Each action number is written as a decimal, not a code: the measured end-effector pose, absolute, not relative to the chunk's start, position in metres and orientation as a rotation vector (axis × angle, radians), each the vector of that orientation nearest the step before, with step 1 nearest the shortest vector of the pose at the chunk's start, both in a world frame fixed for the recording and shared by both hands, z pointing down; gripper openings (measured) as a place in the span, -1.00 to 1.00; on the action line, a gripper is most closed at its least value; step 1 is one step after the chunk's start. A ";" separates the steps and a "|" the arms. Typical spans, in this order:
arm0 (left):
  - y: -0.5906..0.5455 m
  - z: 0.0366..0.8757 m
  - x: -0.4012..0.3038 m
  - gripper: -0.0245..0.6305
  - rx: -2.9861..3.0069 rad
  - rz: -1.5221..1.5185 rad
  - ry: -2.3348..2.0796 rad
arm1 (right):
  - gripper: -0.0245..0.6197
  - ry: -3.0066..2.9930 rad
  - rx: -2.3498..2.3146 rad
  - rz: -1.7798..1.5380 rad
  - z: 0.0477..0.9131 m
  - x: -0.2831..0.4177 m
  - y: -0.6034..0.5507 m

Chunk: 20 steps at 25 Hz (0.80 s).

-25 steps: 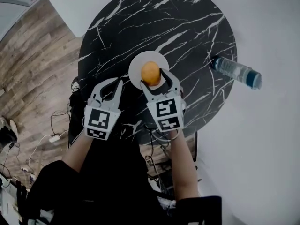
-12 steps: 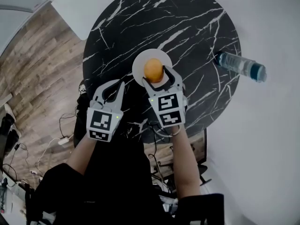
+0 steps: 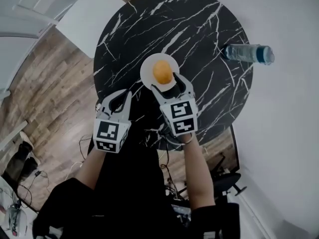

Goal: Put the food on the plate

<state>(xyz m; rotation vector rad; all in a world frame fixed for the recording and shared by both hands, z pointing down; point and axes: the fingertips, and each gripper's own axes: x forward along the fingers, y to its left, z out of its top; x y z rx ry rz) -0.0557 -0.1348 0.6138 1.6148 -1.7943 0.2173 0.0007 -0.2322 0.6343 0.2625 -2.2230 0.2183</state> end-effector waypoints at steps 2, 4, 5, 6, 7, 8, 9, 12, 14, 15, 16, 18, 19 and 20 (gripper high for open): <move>-0.133 0.612 -0.057 -0.93 1.637 0.239 -1.779 | 0.10 -2.253 0.318 0.277 0.628 0.001 -0.229; -0.132 0.610 -0.058 -0.92 1.671 0.267 -1.756 | -0.05 -2.286 0.407 0.321 0.621 0.003 -0.228; -0.132 0.608 -0.057 -0.93 1.686 0.277 -1.747 | -0.14 -2.300 0.448 0.344 0.617 0.006 -0.227; -0.131 0.604 -0.054 -0.93 1.698 0.284 -1.740 | -0.23 -2.312 0.483 0.368 0.612 0.009 -0.225; -0.130 0.600 -0.050 -0.93 1.711 0.291 -1.734 | -0.33 -2.323 0.515 0.387 0.608 0.013 -0.224; -0.129 0.596 -0.046 -0.93 1.725 0.299 -1.728 | -0.47 -2.333 0.549 0.403 0.603 0.017 -0.222; -0.128 0.591 -0.043 -0.93 1.743 0.307 -1.722 | -0.60 -2.343 0.584 0.415 0.599 0.022 -0.220; -0.126 0.575 -0.035 -0.93 1.801 0.329 -1.704 | -0.91 -2.367 0.684 0.456 0.591 0.034 -0.212; -0.124 0.563 -0.031 -0.93 1.839 0.343 -1.693 | -0.93 -2.383 0.728 0.484 0.585 0.039 -0.202; -0.123 0.557 -0.030 -0.93 1.858 0.349 -1.688 | -0.93 -2.394 0.747 0.490 0.581 0.040 -0.197; -0.122 0.552 -0.028 -0.93 1.875 0.353 -1.685 | -0.93 -2.405 0.768 0.494 0.576 0.041 -0.191; -0.120 0.542 -0.026 -0.93 1.903 0.360 -1.682 | -0.93 -2.424 0.820 0.503 0.565 0.045 -0.182; -0.119 0.539 -0.026 -0.93 1.914 0.364 -1.681 | -0.93 -2.435 0.850 0.506 0.559 0.047 -0.179; -0.117 0.537 -0.026 -0.93 1.923 0.369 -1.682 | -0.93 -2.447 0.877 0.505 0.552 0.049 -0.176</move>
